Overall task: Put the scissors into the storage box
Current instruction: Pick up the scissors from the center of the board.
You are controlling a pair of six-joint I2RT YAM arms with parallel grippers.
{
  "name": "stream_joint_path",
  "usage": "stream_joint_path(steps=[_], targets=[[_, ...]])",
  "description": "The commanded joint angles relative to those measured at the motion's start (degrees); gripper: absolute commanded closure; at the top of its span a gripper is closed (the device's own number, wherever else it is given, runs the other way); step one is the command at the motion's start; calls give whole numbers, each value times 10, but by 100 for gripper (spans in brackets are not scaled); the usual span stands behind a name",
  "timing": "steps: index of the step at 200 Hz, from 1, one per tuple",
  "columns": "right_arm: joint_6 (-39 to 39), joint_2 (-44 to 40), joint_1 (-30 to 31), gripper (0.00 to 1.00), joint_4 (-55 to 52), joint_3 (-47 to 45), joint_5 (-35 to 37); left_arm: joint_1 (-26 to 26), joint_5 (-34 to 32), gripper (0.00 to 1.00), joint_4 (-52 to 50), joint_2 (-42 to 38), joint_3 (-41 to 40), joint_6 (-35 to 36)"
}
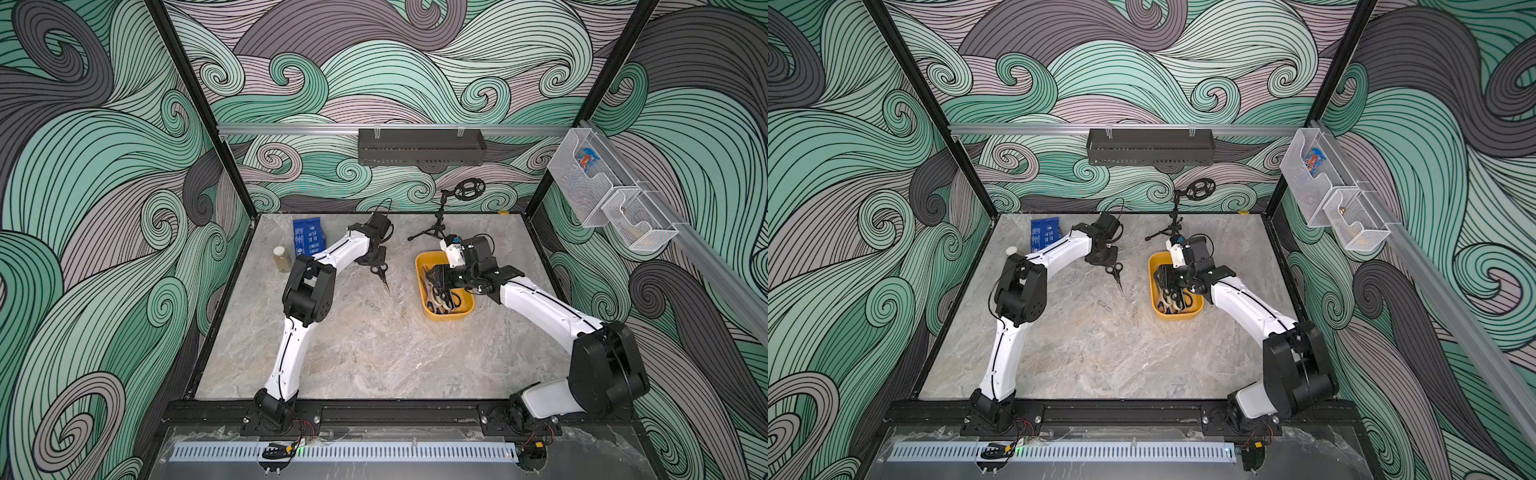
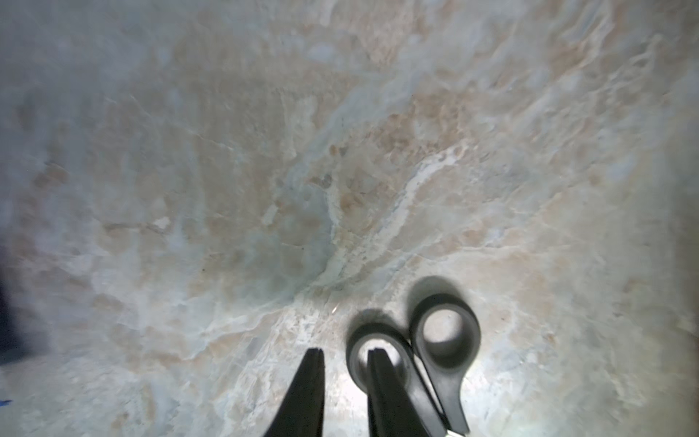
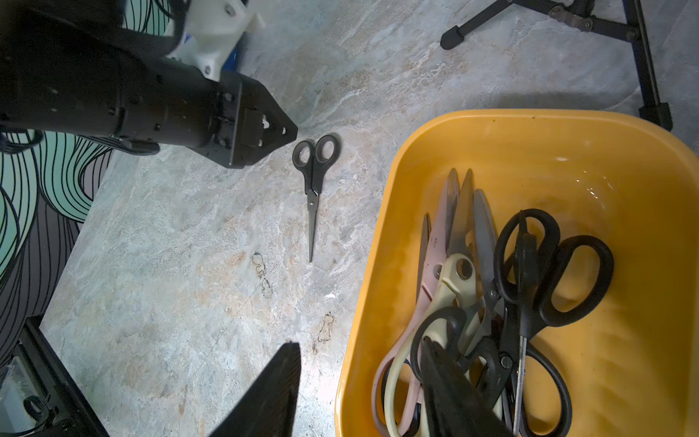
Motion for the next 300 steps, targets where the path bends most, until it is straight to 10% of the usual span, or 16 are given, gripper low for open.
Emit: stream_joint_path(steps=[1, 160, 255, 300], targets=[[-10, -1, 1, 45, 7, 4, 9, 3, 15, 76, -31, 9, 20, -14], [-17, -6, 0, 45, 8, -1, 29, 2, 13, 75, -74, 62, 19, 19], [-15, -11, 0, 45, 7, 2, 29, -8, 54, 79, -9, -107, -252, 78], [-15, -15, 0, 45, 7, 3, 30, -7, 61, 77, -17, -85, -255, 82]])
